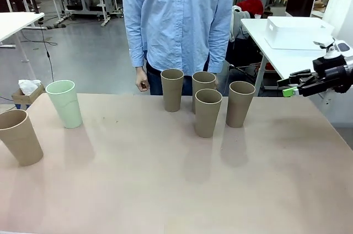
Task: Stack the cups and store them in the basket.
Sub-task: Pick up two Reusable plastic cups , one in each hand.
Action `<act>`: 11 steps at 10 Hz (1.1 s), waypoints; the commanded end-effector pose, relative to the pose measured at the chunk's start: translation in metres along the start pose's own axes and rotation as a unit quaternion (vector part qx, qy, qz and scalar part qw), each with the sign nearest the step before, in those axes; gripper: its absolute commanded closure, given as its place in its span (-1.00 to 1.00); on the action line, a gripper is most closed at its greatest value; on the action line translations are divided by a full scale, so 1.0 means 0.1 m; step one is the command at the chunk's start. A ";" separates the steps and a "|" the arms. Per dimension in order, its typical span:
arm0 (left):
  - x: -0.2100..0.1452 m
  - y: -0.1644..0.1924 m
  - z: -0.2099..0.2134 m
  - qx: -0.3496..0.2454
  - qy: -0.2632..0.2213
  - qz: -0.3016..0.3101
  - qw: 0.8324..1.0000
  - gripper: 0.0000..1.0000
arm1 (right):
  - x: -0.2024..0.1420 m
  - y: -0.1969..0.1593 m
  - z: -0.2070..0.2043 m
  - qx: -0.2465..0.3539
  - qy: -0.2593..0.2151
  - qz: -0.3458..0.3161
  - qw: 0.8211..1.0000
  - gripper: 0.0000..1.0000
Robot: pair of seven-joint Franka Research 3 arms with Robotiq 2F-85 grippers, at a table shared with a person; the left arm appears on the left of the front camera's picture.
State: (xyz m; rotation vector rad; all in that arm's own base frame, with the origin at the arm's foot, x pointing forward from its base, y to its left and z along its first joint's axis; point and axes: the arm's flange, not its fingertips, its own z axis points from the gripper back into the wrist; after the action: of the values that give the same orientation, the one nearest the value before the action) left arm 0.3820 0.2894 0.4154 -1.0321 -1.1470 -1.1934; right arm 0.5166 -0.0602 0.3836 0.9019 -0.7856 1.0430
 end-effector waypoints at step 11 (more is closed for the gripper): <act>-1.68 0.20 0.29 -0.042 -0.068 0.014 0.997 -1.00 | -0.94 -0.85 -0.89 0.095 -0.158 0.062 0.981 -1.00</act>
State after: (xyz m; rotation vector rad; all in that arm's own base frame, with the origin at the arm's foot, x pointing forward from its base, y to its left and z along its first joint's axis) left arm 0.3957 0.3383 0.2571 -1.1812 -1.1862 -1.1268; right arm 0.5729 -0.0335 0.2439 1.1785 -0.9712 1.1178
